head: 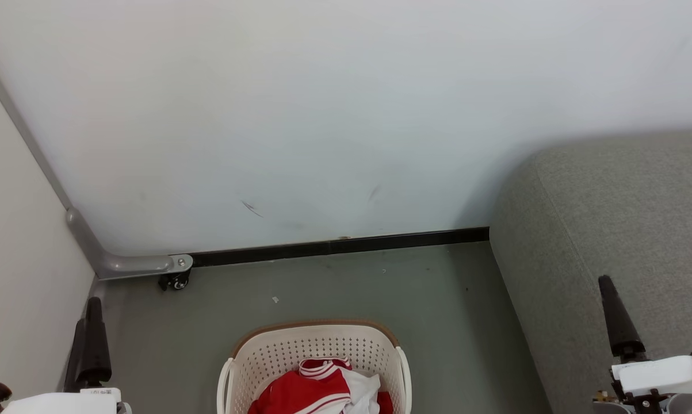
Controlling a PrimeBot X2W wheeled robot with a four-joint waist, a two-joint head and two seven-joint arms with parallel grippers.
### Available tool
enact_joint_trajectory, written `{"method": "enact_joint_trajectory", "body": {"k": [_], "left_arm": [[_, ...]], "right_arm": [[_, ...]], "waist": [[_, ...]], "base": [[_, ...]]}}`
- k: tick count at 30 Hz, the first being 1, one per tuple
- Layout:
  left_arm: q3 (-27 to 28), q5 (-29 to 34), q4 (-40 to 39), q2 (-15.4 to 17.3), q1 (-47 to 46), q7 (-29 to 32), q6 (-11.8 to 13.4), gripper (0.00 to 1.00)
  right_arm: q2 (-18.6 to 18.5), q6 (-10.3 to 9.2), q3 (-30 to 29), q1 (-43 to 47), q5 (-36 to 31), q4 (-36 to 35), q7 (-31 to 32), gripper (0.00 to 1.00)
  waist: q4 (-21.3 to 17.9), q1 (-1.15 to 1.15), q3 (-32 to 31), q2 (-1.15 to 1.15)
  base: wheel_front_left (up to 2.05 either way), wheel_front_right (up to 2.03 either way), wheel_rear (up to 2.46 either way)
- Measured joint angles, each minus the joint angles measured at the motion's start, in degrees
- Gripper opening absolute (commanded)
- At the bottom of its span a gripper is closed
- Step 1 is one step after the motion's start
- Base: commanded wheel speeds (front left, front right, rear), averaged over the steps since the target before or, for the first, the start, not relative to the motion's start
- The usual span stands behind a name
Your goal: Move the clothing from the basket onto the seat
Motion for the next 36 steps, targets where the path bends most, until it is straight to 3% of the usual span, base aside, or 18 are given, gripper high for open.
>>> {"method": "enact_joint_trajectory", "body": {"k": [10,15,21,36], "left_arm": [[-1.26,10.67,-2.32,0.16,1.47,-2.01,-0.01,1.00],[-1.85,16.53,-3.71,0.23,2.10,-3.02,0.03,1.00],[-3.09,28.60,-5.27,0.70,2.46,-4.17,0.89,1.00],[-8.60,51.01,-6.00,1.08,5.18,-7.24,5.93,1.00]], "right_arm": [[-0.18,0.03,1.57,1.06,-13.76,-2.92,-2.08,1.00],[-0.29,0.04,3.05,2.00,-20.07,-3.66,-3.10,1.00],[-0.38,0.04,3.59,2.15,-27.65,-4.41,-4.16,1.00],[-0.53,0.05,5.91,4.70,-48.33,-4.16,-7.19,1.00]], "waist": [[0.09,-0.50,-0.24,0.00],[0.11,-0.64,-0.34,0.00],[0.09,-0.70,-0.55,0.00],[-0.49,-0.74,-1.16,0.00]], "base": [[0.00,0.00,0.00],[0.00,0.00,0.00],[0.00,0.00,0.00],[0.00,0.00,0.00]]}}
